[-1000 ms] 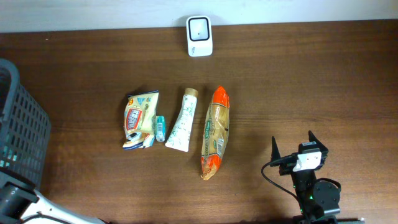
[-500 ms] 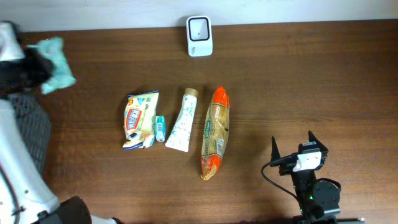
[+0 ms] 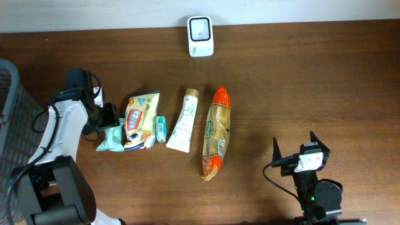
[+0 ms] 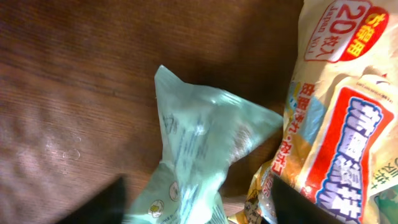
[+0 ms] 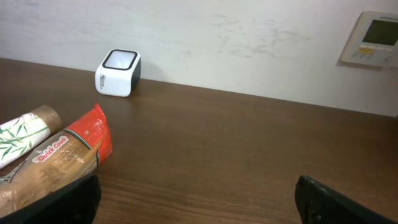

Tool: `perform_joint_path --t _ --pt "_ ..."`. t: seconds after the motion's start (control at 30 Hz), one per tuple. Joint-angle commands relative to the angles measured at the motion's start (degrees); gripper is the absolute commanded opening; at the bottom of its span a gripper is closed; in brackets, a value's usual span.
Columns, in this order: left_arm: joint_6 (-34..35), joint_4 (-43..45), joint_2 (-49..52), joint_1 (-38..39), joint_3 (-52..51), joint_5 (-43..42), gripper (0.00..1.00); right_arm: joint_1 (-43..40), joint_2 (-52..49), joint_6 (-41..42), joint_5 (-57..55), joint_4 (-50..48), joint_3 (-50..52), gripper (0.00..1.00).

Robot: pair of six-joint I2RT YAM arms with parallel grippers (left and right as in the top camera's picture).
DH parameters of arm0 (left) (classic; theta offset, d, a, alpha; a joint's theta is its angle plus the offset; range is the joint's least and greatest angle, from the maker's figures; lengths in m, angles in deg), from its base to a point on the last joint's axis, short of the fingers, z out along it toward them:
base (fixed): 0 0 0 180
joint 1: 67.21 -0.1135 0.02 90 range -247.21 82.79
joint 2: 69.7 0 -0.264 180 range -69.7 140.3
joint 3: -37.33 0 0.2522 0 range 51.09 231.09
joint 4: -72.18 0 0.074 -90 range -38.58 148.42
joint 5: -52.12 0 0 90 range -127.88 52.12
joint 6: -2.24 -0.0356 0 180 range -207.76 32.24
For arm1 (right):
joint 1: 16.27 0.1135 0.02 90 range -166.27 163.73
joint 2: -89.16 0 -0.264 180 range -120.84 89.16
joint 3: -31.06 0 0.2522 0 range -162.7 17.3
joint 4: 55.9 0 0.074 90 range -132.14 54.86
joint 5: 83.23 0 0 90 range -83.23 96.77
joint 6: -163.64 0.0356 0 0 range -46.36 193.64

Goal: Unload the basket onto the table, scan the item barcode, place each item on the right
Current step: 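Place the wipes pouch left of the yellow bag and release, then move the right gripper to the pasta bag and grasp it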

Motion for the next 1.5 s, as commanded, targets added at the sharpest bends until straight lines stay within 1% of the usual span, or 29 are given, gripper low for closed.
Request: perform_joint_path --t 0.0,0.13,0.23,0.27,0.37,0.5,0.53,0.6,0.67,0.73,0.8,0.9,0.97,1.03,1.13,1.17,1.2,1.27,1.3,1.37,1.4,1.43,1.47 --pt "-0.1 1.0 -0.7 -0.1 -0.2 0.2 1.0 -0.3 0.4 0.0 -0.5 0.2 0.4 0.99" --pt "-0.1 -0.2 -5.7 -0.1 5.6 -2.5 0.99 -0.3 0.4 0.0 -0.5 0.2 0.4 0.98" --pt "-0.4 -4.4 -15.3 -0.1 12.9 -2.9 0.99 -0.3 0.4 0.0 -0.5 0.2 0.4 0.98" --pt "-1.1 -4.4 -17.7 -0.1 13.6 -2.8 0.99 -0.3 0.4 0.0 -0.5 0.2 0.4 0.98" --pt "-10.7 -4.3 -26.3 -0.1 16.7 -2.8 0.99 -0.3 0.4 0.0 -0.5 0.2 0.4 0.98" --pt "-11.4 -5.4 -32.9 -3.3 26.4 -5.7 0.99 -0.3 0.4 0.0 -0.7 0.2 0.4 0.98" --pt "-11.4 -5.3 -34.5 -3.3 26.7 -5.6 0.99 -0.3 0.4 0.0 -0.7 0.2 0.4 0.98" --pt "-11.4 -5.8 -35.8 -3.3 26.7 -5.6 0.99 -0.3 0.4 0.0 -0.7 0.2 0.4 0.98" --pt "-11.4 -6.5 -36.0 -3.3 26.7 -3.7 0.99 -0.3 0.4 0.0 -0.7 0.2 0.4 0.98" --pt "-11.4 -9.9 -35.9 -3.3 26.7 -3.7 0.99 -0.3 0.4 0.6 -0.5 0.2 0.4 0.98" --pt "-11.4 -11.3 -35.9 -3.3 26.7 -3.7 0.99 -0.3 0.4 0.7 -0.2 0.2 0.4 0.98" --pt "-11.4 -12.2 -35.9 -3.3 26.7 -3.7 0.99 -0.3 0.4 0.9 3.7 0.0 -0.5 0.99" --pt "-11.4 -12.2 -35.9 -3.3 26.7 -3.7 0.99 -0.3 -0.5 5.8 4.2 0.1 -2.3 0.98" --pt "-11.4 -12.2 -35.9 -3.3 26.7 -3.7 0.99 -0.3 -5.7 6.8 7.3 0.9 -6.8 0.98" --pt "-11.4 -12.2 -35.9 -3.3 26.7 -3.7 0.99 -0.3 -20.9 6.7 10.2 7.3 -20.6 0.98" --pt "-11.4 -12.2 -35.9 -3.3 26.7 -3.7 0.99 -0.3 -27.0 6.7 11.0 11.2 -26.6 0.98" --pt "-11.4 -12.2 -35.9 -3.3 26.7 -3.7 0.99 -0.3 -37.1 6.7 11.4 19.4 -37.1 0.99" --pt "-11.4 -12.2 -35.9 -3.3 26.7 -3.7 0.99 -0.3 -47.6 6.7 11.4 29.2 -47.9 0.98" --pt "-11.4 -12.2 -35.9 -3.3 26.7 -3.7 0.99 -0.3 -55.0 6.7 11.5 36.2 -55.3 0.98" --pt "-11.4 -12.2 -35.9 -3.3 26.7 -3.7 0.99 -0.3 -65.9 6.7 11.8 45.6 -65.3 0.98" --pt "-11.4 -12.2 -35.9 -3.3 26.7 -3.7 0.99 -0.3 -70.5 6.7 14.9 47.5 -67.9 0.98" --pt "-11.4 -12.2 -35.9 -3.3 26.7 -3.7 0.99 -0.3 -73.2 6.7 19.2 47.5 -68.2 0.98" --pt "-11.4 -12.2 -35.9 -3.3 26.7 -3.7 0.99 -0.3 -75.8 6.7 25.7 47.5 -68.2 0.98"
